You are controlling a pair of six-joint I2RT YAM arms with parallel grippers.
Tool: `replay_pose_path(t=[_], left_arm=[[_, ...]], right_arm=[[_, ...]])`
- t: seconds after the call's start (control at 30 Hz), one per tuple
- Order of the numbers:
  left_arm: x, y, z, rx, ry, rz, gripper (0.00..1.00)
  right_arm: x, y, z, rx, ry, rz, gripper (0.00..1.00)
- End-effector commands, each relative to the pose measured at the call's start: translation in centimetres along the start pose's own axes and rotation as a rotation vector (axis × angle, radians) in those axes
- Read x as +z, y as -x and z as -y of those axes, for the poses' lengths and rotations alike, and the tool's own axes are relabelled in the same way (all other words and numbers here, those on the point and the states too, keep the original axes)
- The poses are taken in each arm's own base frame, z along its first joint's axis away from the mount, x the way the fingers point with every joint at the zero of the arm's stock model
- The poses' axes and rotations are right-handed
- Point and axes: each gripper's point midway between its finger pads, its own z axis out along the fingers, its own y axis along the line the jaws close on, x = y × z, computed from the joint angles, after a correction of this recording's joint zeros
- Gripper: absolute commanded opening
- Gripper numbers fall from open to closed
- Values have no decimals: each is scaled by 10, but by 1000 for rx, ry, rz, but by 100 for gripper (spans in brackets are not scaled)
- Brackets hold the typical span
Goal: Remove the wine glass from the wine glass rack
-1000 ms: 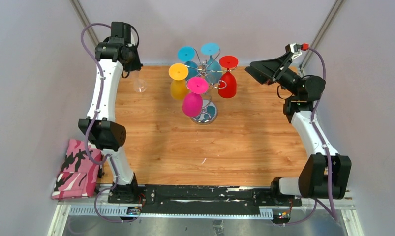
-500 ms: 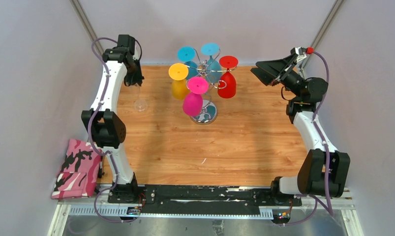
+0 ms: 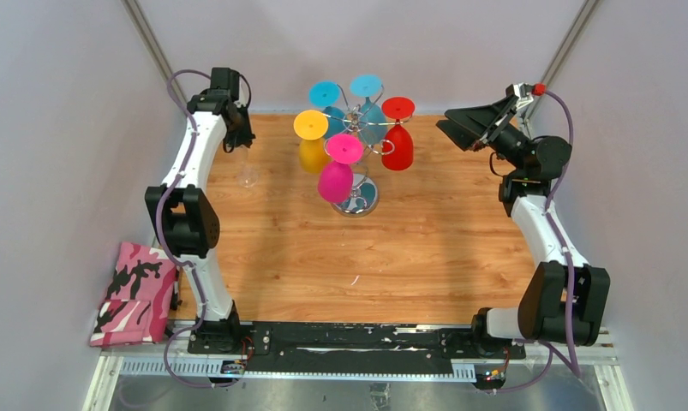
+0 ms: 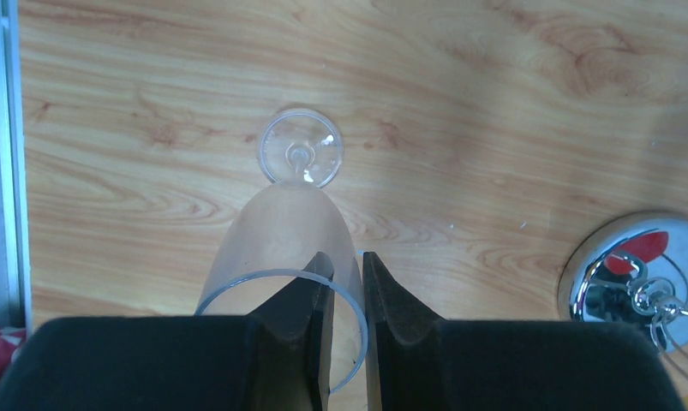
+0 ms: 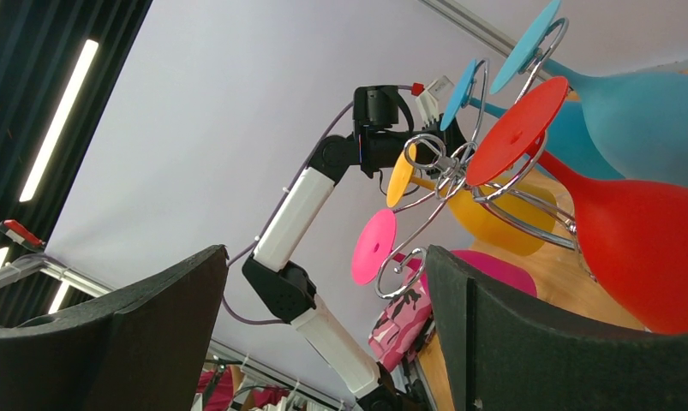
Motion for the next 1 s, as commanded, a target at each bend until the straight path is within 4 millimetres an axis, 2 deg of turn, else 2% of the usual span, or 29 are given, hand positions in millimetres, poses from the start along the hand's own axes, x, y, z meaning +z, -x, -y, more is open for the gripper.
replay_pose_path(t=[0.0,0.1,0.17,0.33,0.5,0.67,0.83,0.97], left_arm=[[18,-3,3,-12,-5,3,0],[25,-7,1,-10,3,-14,0],[26,-7,0,-14,8,-16,5],[10,9,-4,-26,19,41,31],[-15,26,-10,-19,21,89,48],[-41,40,-12,-13,13,151,53],[-70,57,-10,-18,-4,222,54],[-103,74,-6,-27,-43,301,54]], right_arm=[[-6,-4,-3,-49,-2,-16,90],[-6,-4,-2,-48,-3,-16,91],[-6,-4,-2,-48,-4,-18,91],[-6,-4,-4,-52,-2,-17,91],[-6,-5,-8,-57,2,-15,92],[-5,-6,-7,-50,0,-14,92],[-3,-9,-7,-46,4,-20,91],[-1,-11,-3,-41,-11,-27,91]])
